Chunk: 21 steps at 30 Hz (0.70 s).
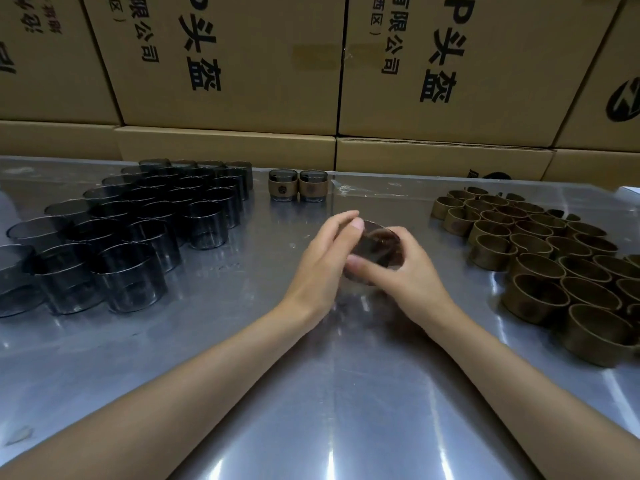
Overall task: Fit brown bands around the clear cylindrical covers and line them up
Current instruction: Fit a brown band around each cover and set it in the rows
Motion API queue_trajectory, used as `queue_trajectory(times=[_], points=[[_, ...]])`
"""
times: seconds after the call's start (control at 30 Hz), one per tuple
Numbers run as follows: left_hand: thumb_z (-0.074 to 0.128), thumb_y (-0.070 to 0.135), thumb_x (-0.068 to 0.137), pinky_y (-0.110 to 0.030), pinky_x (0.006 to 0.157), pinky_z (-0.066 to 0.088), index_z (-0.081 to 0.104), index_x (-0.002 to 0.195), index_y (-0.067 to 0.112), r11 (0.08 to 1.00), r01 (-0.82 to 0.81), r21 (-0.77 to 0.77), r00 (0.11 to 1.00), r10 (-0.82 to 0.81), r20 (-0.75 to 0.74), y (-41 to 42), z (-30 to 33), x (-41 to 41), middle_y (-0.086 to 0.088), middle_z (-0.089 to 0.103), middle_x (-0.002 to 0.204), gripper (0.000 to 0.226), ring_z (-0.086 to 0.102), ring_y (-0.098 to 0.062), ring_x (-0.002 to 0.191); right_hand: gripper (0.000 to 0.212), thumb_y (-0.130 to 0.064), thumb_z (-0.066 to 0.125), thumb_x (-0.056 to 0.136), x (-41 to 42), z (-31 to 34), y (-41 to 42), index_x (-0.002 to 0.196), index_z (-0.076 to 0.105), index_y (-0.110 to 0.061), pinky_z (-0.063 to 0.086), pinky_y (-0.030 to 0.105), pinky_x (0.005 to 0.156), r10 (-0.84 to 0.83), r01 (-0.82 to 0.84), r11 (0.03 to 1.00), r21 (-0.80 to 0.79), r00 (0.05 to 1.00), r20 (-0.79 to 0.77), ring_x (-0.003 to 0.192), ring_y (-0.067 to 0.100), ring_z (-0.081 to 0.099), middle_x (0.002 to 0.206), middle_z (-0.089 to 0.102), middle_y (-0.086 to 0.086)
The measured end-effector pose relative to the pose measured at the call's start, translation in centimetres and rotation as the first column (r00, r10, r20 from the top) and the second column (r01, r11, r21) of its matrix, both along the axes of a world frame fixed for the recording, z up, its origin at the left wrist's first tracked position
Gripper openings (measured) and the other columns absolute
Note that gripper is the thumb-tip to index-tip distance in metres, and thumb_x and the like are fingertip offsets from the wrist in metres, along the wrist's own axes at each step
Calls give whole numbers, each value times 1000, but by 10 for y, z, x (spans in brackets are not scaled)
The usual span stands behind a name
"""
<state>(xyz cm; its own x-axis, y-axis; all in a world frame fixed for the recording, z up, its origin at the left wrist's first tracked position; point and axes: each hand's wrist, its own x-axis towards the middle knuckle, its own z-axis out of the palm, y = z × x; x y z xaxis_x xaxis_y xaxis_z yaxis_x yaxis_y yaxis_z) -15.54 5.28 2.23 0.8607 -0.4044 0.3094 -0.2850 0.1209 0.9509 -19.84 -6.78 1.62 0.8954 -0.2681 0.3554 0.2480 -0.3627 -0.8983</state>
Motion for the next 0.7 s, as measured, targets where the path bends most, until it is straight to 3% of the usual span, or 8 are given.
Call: queue_trajectory(times=[0.07,0.17,0.27,0.33,0.43,0.57,0.63,0.7], points=[[54,47,80,-25,103,42,50,128,32,999,14,37,994,-18,109,2,-3,0,16,56,124,50,51,2,121,46,-38,85,64,1,3,-4,98,62,-17,51,22,66,63,-44,967,251,996,-68,79,6,64,86,65,-5],[65,42,77,-16,101,39,45,133,35,989,-38,144,954,-7,300,5,-5,1,17,51,129,60,49,5,122,41,-34,73,68,2,8,-14,105,64,-18,50,32,75,159,-88,884,460,980,-118,81,14,64,92,68,1],[71,35,76,-25,102,44,51,131,31,987,-64,145,925,4,379,5,-3,0,10,55,123,58,54,-4,117,58,-47,66,72,1,12,-19,119,63,-14,47,37,86,326,-183,809,559,931,-167,87,19,64,111,68,9],[73,33,75,-29,101,46,57,125,26,992,-69,108,921,21,389,6,0,-1,8,59,117,53,58,-7,112,63,-61,57,71,1,14,-17,112,67,-14,48,32,76,362,-182,787,590,910,-202,76,18,64,99,68,3],[73,31,76,-23,92,47,60,119,20,996,-23,87,928,-11,373,7,3,-5,13,64,105,46,62,-5,102,60,-72,52,71,0,17,-13,79,69,-15,43,23,48,326,-132,809,573,912,-250,47,15,54,61,61,-1],[71,28,75,-28,85,54,63,108,19,999,-9,-30,970,16,242,-1,5,-13,10,68,96,35,66,-7,93,68,-66,32,89,0,17,-3,48,60,-20,23,21,41,248,-108,869,482,939,-237,36,13,30,41,46,-1],[75,29,74,-26,83,55,67,102,19,996,-48,-81,983,61,171,-5,7,-15,7,70,92,31,67,-7,91,70,-62,26,92,2,13,2,47,57,-19,19,20,40,194,-86,889,450,961,-199,34,13,25,41,43,1],[79,26,77,-17,75,53,71,97,18,991,-78,-104,992,88,89,-6,9,-17,9,71,87,23,67,-2,85,68,-59,25,95,3,11,5,60,58,-11,18,18,39,166,-80,903,422,971,-171,35,14,23,46,40,6]])
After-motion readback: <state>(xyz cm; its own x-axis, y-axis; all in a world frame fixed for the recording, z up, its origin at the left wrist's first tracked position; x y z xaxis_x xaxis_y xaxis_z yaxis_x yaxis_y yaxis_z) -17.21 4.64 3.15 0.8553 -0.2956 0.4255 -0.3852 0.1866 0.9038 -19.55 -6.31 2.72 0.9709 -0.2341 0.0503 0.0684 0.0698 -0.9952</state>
